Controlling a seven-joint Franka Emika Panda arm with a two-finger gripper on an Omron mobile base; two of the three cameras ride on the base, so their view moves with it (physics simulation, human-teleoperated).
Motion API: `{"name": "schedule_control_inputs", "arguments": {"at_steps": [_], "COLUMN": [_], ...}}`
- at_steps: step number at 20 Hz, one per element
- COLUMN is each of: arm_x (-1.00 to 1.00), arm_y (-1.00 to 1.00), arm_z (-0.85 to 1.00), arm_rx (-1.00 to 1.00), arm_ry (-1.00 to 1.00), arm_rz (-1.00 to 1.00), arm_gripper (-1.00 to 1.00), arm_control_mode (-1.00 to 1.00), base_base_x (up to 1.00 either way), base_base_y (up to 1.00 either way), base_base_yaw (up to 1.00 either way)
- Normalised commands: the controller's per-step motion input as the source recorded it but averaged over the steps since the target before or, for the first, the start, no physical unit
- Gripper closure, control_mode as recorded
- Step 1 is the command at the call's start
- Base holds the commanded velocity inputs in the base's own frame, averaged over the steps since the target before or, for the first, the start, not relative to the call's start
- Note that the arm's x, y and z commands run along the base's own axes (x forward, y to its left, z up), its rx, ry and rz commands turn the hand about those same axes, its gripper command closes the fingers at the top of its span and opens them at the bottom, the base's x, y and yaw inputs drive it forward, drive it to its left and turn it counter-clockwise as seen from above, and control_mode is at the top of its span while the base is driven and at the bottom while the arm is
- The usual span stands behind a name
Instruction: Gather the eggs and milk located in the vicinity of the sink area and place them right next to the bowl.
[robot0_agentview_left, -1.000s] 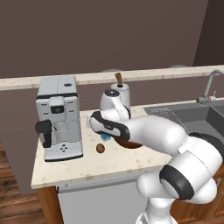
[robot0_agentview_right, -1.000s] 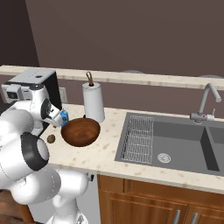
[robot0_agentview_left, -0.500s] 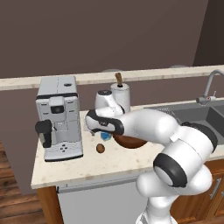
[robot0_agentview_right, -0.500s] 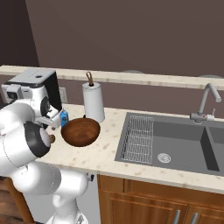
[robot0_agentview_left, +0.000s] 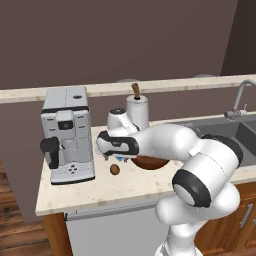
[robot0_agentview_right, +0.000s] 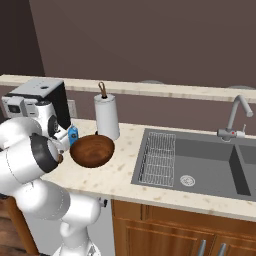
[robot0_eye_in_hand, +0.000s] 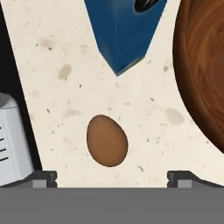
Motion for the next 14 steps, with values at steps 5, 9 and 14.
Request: {"name": "schedule_control_inputs", "arguments": {"at_steps": [5,9,14], "arm_x": [0.0,0.0,0.0], "arm_y": [0.0,0.0,0.0], "arm_z": [-0.09,-0.09,-0.01], "arm_rx": [0.0,0.0,0.0], "arm_ry": [0.0,0.0,0.0], "arm_rz": [-0.02,-0.09,-0.14], "arm_gripper": [-1.0,-1.0,-1.0], "arm_control_mode": [-1.0,-1.0,-1.0], "base_base_x": [0.0,0.0,0.0], "base_base_y": [0.0,0.0,0.0], "base_base_yaw": [0.0,0.0,0.0]}}
